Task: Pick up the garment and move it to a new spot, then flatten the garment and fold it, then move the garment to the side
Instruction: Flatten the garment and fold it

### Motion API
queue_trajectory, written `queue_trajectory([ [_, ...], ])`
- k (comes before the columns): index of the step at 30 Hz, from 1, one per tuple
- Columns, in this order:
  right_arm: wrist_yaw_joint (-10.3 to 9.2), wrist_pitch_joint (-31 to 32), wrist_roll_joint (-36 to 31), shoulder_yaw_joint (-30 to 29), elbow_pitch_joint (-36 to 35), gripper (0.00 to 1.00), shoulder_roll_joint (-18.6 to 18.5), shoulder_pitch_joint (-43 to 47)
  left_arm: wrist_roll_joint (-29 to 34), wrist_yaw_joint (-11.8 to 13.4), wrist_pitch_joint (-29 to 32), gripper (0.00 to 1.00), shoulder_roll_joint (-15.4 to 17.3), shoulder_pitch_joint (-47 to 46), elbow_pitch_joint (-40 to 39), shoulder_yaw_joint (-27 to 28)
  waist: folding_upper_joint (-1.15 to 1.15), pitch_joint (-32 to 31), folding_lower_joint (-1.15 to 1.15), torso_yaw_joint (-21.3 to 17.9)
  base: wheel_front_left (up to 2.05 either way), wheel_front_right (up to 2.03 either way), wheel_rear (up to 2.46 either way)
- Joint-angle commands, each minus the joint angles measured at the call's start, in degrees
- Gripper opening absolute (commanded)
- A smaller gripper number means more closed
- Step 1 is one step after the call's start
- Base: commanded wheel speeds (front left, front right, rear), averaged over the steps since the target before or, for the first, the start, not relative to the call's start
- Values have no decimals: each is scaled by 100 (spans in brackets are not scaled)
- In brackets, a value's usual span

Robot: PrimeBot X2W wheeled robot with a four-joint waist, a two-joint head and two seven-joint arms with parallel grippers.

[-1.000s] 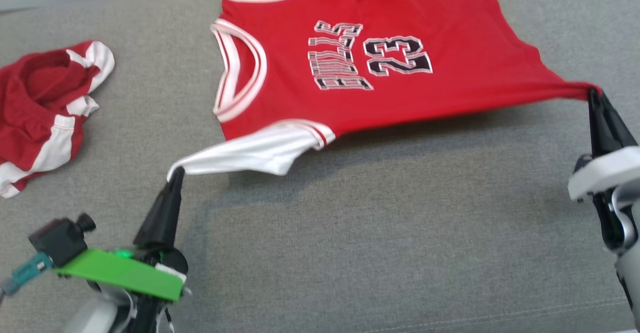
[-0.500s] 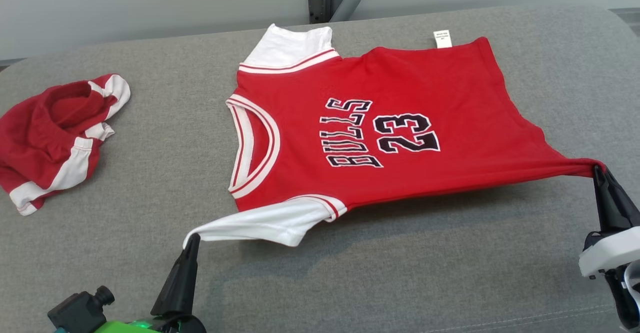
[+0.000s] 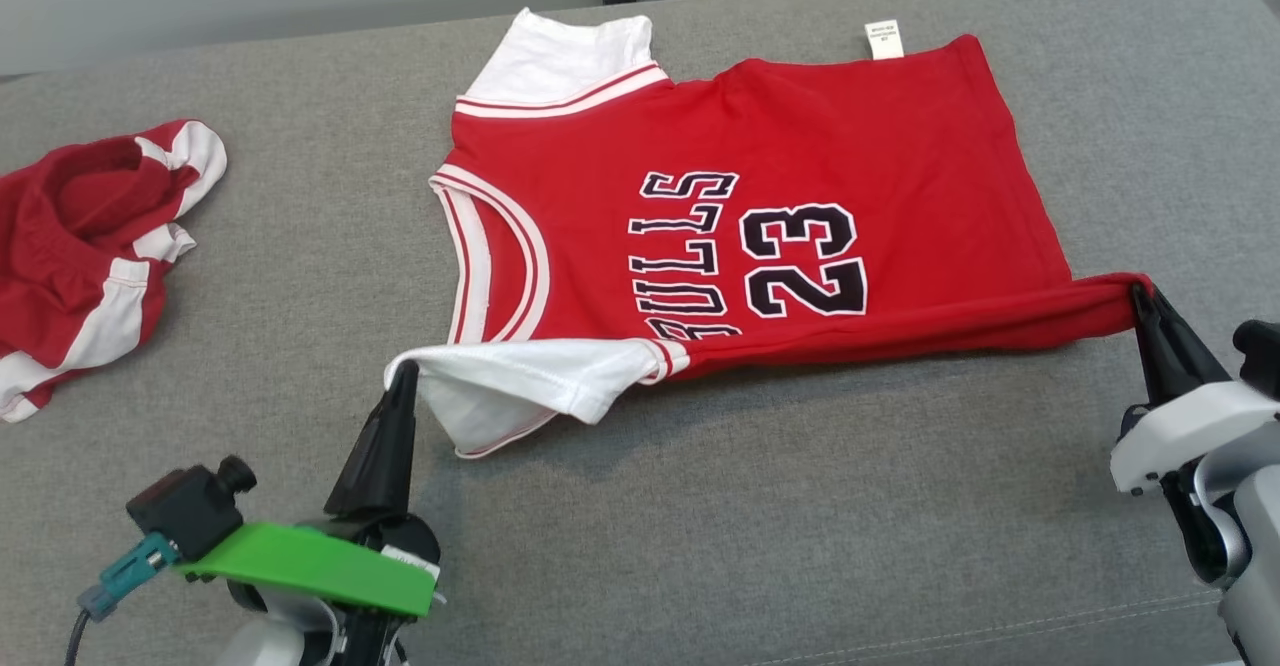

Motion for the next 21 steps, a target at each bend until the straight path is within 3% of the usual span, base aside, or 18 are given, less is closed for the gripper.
queue_trajectory([
  [1, -12, 31, 46, 55, 209, 0, 5, -240, 85, -55, 31, 0, -68, -303, 164, -33, 0, 148, 1, 13, 0, 0, 0],
  [10, -12, 2, -70, 303, 1156, 0, 133, -1304, 406, -207, 8, 0, -409, -1490, 1230, -130, 0, 530, 1, 48, 0, 0, 0],
  [21, -12, -13, -197, 492, 1729, 0, 316, -1994, 1289, -490, -103, 0, -434, -2331, 2157, -235, 0, 892, 1, 52, 0, 0, 0],
])
